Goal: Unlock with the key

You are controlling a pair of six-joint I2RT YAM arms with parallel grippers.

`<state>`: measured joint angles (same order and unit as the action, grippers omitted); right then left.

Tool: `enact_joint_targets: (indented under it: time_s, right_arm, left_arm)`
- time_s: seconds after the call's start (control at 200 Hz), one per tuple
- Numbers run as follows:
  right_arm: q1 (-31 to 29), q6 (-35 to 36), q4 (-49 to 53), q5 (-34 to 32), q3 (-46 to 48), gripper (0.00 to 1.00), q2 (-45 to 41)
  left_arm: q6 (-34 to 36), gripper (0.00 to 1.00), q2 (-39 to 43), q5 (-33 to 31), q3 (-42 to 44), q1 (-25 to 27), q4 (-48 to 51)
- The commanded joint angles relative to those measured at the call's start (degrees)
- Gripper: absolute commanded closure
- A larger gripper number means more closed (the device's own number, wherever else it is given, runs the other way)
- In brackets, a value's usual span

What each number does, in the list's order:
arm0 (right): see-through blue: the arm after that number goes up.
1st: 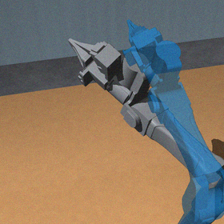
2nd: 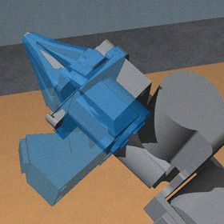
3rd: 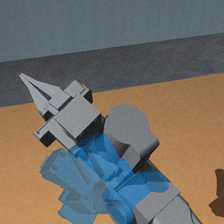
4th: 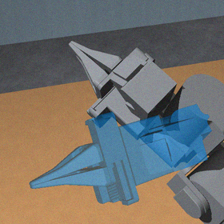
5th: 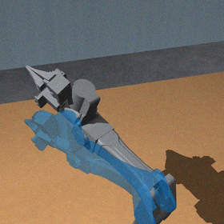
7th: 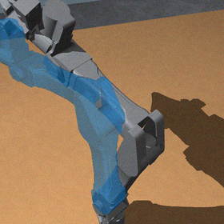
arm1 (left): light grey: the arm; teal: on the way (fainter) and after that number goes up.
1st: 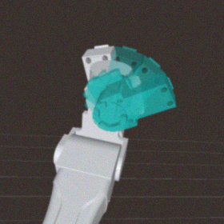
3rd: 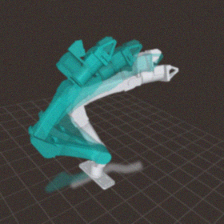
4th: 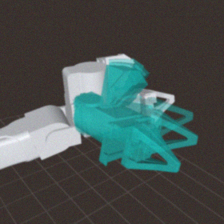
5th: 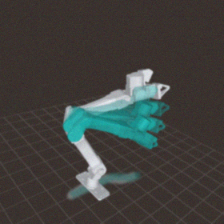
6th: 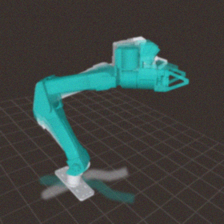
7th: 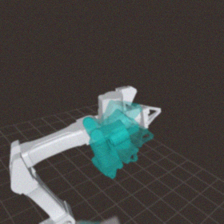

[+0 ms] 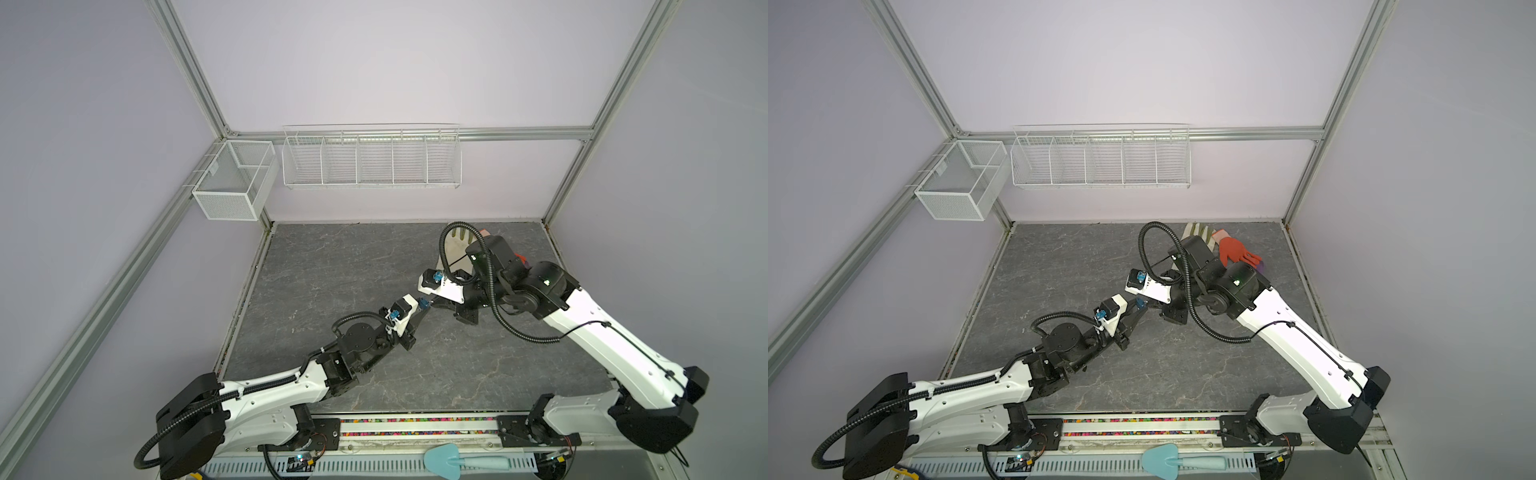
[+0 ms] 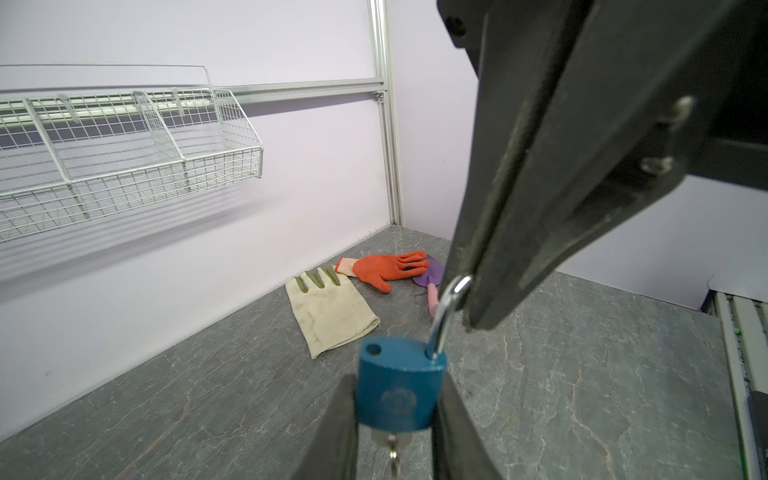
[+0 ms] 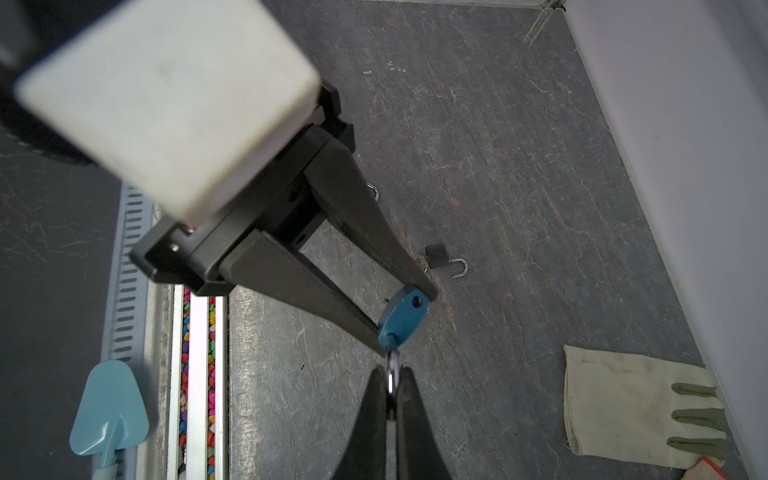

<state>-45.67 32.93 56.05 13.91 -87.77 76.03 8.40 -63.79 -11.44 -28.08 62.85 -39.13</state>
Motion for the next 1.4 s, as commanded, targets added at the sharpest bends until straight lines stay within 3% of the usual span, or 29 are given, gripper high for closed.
enact_joint_targets:
  time_s: [0.0, 0.125, 0.345, 0.665, 0.79, 1.005, 1.164, 1.264, 1.309, 1.334, 1.394]
  right_arm:
    - [-0.03, -1.65, 4.12, 2.34, -0.73, 0.94, 0.13]
    - [-0.04, -1.81, 4.83, 2.92, -1.46, 0.92, 0.43]
    - [0.08, -2.53, 5.42, 3.82, -2.06, 0.74, 0.34]
    - [2.62, -5.76, 0.3, 1.81, -0.73, 0.59, -1.47]
    - [6.07, -11.69, -6.13, 1.99, 4.77, 0.41, -6.41]
    - [20.67, -33.74, -12.31, 3.3, 14.21, 0.11, -11.15]
    - [28.26, -43.74, -13.2, 2.0, 22.52, 0.02, -11.6]
    - [31.68, -48.06, -14.4, 0.59, 27.38, 0.0, -11.49]
    - [32.98, -49.81, -15.05, 0.31, 29.12, 0.03, -11.32]
    - [33.51, -50.51, -15.45, 0.28, 29.95, 0.1, -11.19]
    - [35.61, -52.21, -15.39, -0.66, 31.01, 0.11, -10.63]
  left_arm:
    - [-1.22, 0.9, -0.7, -6.32, -1.8, -0.82, -2.41]
    - [-1.52, 0.91, -1.05, -7.02, -2.22, -0.81, -1.87]
    - [-1.84, 0.92, -1.16, -7.9, -2.82, -0.8, -0.53]
    - [-3.55, 0.92, -2.74, -7.65, -4.39, -0.8, 1.82]
    - [-11.39, 0.92, -5.64, -9.05, -7.66, -0.8, 7.57]
    - [-29.25, 0.92, -14.7, -9.17, -17.45, 1.2, 27.7]
    - [-41.04, 0.91, -24.17, -3.63, -25.49, 2.26, 39.97]
    - [-44.51, 0.91, -30.57, 0.82, -31.77, 2.35, 47.35]
    - [-46.02, 0.91, -33.44, 1.41, -34.67, 2.39, 50.97]
    - [-46.78, 0.91, -35.04, 1.77, -35.97, 2.37, 52.49]
    - [-48.82, 0.93, -38.25, 2.47, -38.8, 2.37, 55.83]
